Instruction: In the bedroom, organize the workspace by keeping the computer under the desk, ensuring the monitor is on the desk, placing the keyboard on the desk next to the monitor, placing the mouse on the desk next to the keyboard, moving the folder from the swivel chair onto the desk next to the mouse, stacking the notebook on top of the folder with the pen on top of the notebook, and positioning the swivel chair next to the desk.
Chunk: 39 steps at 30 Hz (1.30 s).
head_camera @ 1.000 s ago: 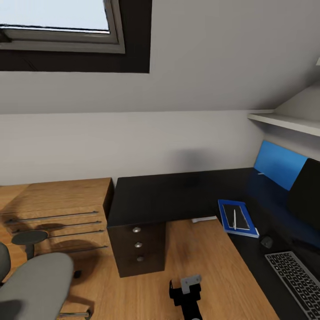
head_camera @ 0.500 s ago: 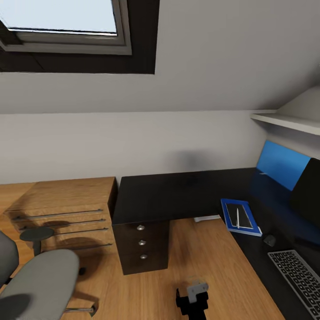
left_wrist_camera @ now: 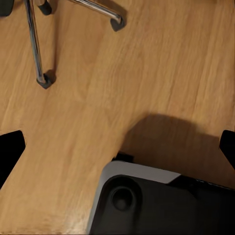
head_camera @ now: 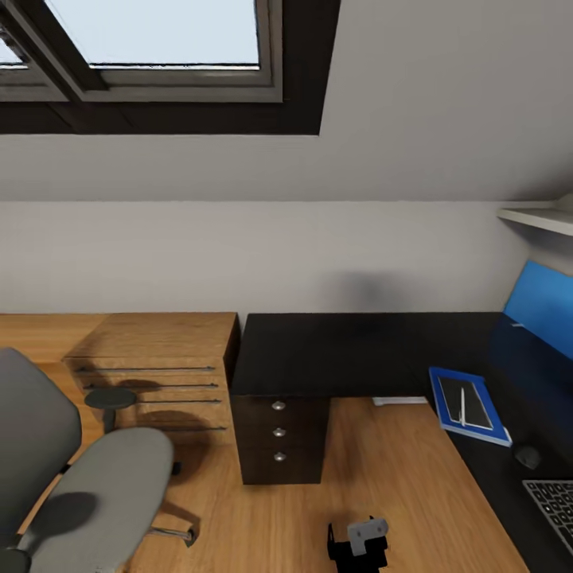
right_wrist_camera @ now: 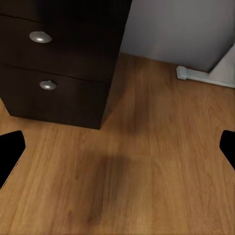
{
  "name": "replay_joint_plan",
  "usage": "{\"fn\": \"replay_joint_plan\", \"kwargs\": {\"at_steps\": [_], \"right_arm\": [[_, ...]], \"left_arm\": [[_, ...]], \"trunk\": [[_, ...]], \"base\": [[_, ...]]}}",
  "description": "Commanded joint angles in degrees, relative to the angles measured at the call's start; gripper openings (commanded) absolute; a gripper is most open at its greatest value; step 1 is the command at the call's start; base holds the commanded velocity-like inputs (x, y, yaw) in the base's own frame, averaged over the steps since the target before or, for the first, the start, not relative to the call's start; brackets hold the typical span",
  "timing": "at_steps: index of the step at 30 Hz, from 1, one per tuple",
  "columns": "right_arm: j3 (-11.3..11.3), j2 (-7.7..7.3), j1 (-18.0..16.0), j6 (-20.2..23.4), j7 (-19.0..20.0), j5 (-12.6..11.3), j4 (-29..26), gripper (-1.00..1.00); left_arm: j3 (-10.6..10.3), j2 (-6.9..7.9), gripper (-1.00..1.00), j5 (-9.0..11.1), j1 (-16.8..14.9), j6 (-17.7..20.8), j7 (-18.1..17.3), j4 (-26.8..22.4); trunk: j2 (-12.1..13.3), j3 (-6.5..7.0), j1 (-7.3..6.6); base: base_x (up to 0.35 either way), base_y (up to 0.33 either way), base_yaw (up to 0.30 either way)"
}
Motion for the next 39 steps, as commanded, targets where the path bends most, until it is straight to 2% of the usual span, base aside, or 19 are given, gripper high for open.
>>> {"fn": "replay_joint_plan", "kwargs": {"at_steps": [1, 6, 14, 19, 24, 29, 39], "right_arm": [[0.51, 0.02, -0.05, -0.39, -0.25, -0.41, 0.13, 1.0], [0.52, 0.13, 0.2, -3.0, -0.26, -0.32, 0.41, 1.0], [0.51, 0.07, 1.06, -11.12, -0.26, -0.09, 2.13, 1.0], [0.42, 0.0, 1.2, -14.93, -0.29, -0.25, 3.25, 1.0], [0.37, -0.04, 1.25, -16.4, -0.37, -0.33, 3.62, 1.0], [0.36, 0.0, 1.26, -16.93, -0.38, -0.37, 3.8, 1.0], [0.19, -0.06, 1.27, -16.96, -0.62, -0.45, 3.8, 1.0]], "left_arm": [[-0.19, -0.04, 1.0, 0.32, -0.06, -0.21, 0.13, 0.35], [-0.34, -0.13, 1.0, 0.29, -0.06, -0.23, 0.09, 1.2], [-0.33, -0.15, 1.0, 0.29, -0.06, -0.53, 0.22, 1.53], [-0.26, -0.13, 1.0, 0.3, -0.06, -3.07, 0.32, 1.56], [-0.23, -0.2, 1.0, 0.33, -0.06, -7.26, 0.39, 1.97], [-0.32, -0.19, 1.0, 0.33, -0.06, -9.58, 0.39, 3.76], [-0.35, -0.17, 1.0, 0.33, -0.06, -10.34, 0.34, 4.68]], "trunk": [[-0.12, -0.12, 0.03], [-0.12, -0.12, 0.03], [-0.12, -0.12, 0.03], [-0.12, -0.16, 0.03], [-0.12, -0.21, 0.03], [-0.12, -0.25, 0.03], [-0.12, -0.43, 0.03]], "base": [[0.0, 0.0, 0.278], [0.0, 0.0, 0.278], [0.0, 0.0, 0.279], [0.0, 0.0, 0.279], [0.0, 0.0, 0.279], [0.0, 0.0, 0.279], [0.0, 0.0, 0.279]]}}
